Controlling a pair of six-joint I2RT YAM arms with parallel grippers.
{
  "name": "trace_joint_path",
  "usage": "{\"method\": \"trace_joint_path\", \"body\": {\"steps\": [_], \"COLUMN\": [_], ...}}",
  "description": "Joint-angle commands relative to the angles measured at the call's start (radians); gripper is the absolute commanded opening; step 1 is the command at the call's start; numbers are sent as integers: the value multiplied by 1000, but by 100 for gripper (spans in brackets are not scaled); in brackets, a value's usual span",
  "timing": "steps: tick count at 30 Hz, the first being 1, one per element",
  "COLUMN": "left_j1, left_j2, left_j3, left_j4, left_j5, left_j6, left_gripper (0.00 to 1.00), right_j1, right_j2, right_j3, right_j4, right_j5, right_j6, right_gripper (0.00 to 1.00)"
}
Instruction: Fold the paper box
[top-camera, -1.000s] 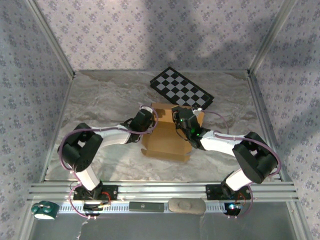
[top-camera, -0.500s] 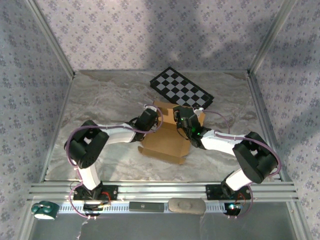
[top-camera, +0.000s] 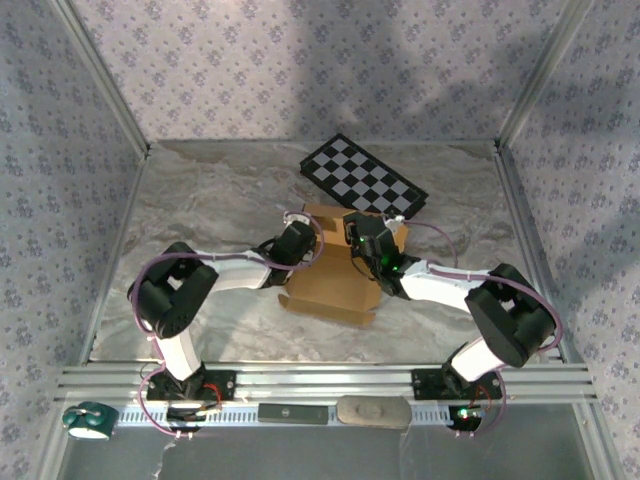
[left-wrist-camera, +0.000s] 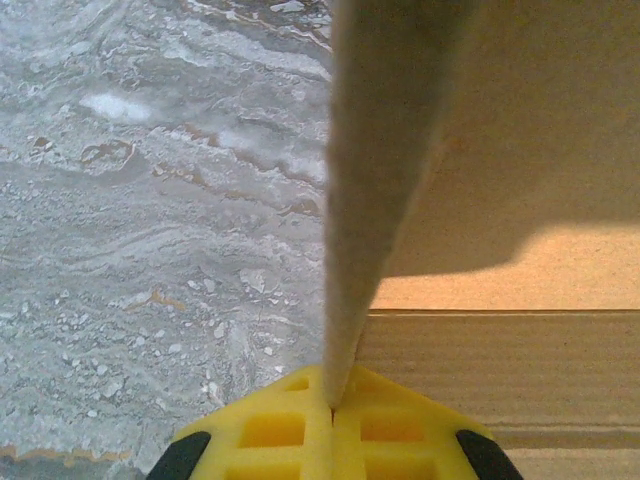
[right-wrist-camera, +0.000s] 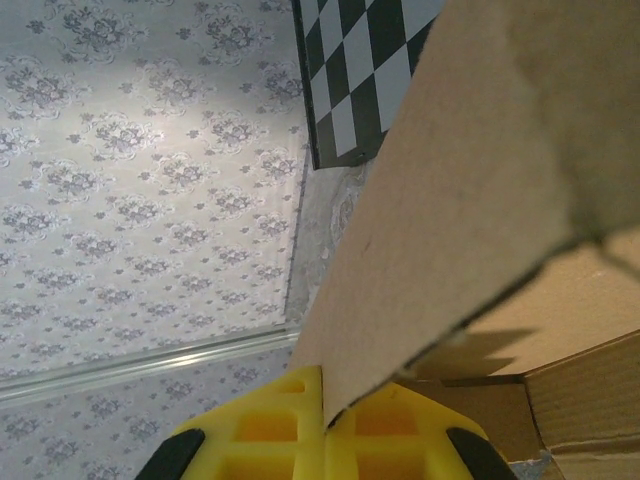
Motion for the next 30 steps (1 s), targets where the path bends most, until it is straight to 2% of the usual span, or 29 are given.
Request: {"method": "trace_joint_path", "body": {"steps": [1,3,6,10,13,15,16,18,19,21,23,27,29,30], "left_j1": [10,6,-2,-3,-5,-5,-6,-7,-9,-10,-15,-21,-20,-21], "left_j2": [3,1,-4,-12,-22,-27,-31,-37,-41,-50,-64,-74,-72,-72], "left_j3": [-56,-61,-66,-70,-76,-74,-76,-79,-83,-97,-111,-126,-123,-122], "left_j4": [-113,-108,-109,-116,-116,-123,-130,-140,-141,-140,-139,-137,-140,-138], "left_j5": [-70,-86,-124,-173,-174,-174,-194,-210,-220,-231,-249,-267,-270,-270], "left_j6": [-57,-56,-56,-62,-75,-91,-102,-124,-137,-161,-178,-185,-180,-176], "left_gripper": [0,0,0,0,0,0,0,0,0,0,0,0,0,0], "right_j1": [5,5,5,25,19,-17,-40,-62,-66,-80,-98,-163,-203,-219], "right_j2": [7,-25,-132,-339,-509,-618,-667,-722,-725,-680,-598,-434,-368,-336], "right_j3": [-17,-13,37,78,61,-6,-50,-125,-161,-210,-195,-60,-9,16], "right_j4": [-5,-9,-163,-373,-519,-535,-532,-515,-485,-385,-334,-373,-378,-371], "right_j5": [11,-5,-19,26,54,38,28,15,6,-36,-95,-196,-261,-291], "right_j6": [-21,-54,-146,-359,-439,-429,-406,-352,-327,-304,-295,-398,-430,-436], "right_gripper": [24,42,64,80,84,82,78,63,62,58,48,31,29,32]}}
